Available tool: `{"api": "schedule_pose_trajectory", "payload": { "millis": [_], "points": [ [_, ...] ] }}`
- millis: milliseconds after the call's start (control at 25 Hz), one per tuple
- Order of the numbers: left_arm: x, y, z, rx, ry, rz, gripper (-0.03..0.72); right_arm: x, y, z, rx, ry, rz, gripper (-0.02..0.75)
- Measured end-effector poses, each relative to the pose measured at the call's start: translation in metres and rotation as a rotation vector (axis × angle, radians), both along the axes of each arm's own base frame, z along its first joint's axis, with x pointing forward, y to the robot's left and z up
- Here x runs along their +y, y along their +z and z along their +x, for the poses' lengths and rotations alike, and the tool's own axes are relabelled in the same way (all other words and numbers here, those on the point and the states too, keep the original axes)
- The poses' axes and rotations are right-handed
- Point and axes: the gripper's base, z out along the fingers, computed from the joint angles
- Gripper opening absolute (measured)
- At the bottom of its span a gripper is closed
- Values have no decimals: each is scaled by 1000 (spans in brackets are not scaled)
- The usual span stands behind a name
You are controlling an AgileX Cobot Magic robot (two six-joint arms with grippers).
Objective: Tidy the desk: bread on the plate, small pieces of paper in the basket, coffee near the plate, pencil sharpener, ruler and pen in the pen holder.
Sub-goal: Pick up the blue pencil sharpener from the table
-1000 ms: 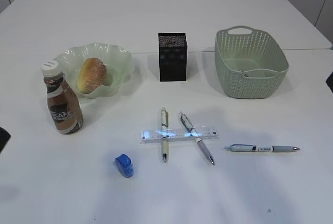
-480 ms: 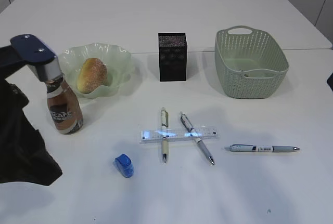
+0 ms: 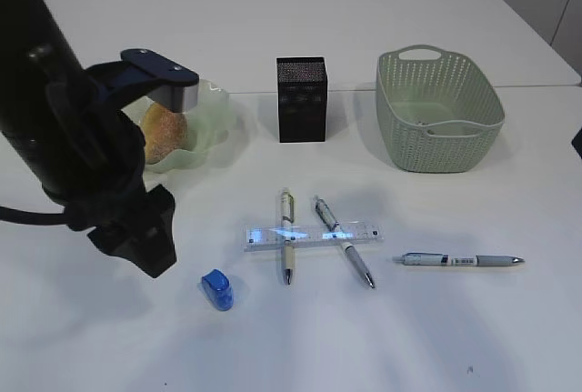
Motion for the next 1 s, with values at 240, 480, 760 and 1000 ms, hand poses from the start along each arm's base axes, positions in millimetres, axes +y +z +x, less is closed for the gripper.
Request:
{"api": "schedule_pose_trajectory", "payload": {
  "millis": [240,480,760,1000],
  "points": [
    [-25,-26,0,55,-19,88,567,1,-3,3,14,-8,0,394],
    [-37,-61,7,22,-28,256,569,1,-4,5,24,-27,6,394],
    [-49,-76,19,12,-15,243,584,1,-5,5,25,-29,5,394],
    [-54,-80,22,4,-3,204,601,1,-5,5,26,-31,3,394]
  ]
}}
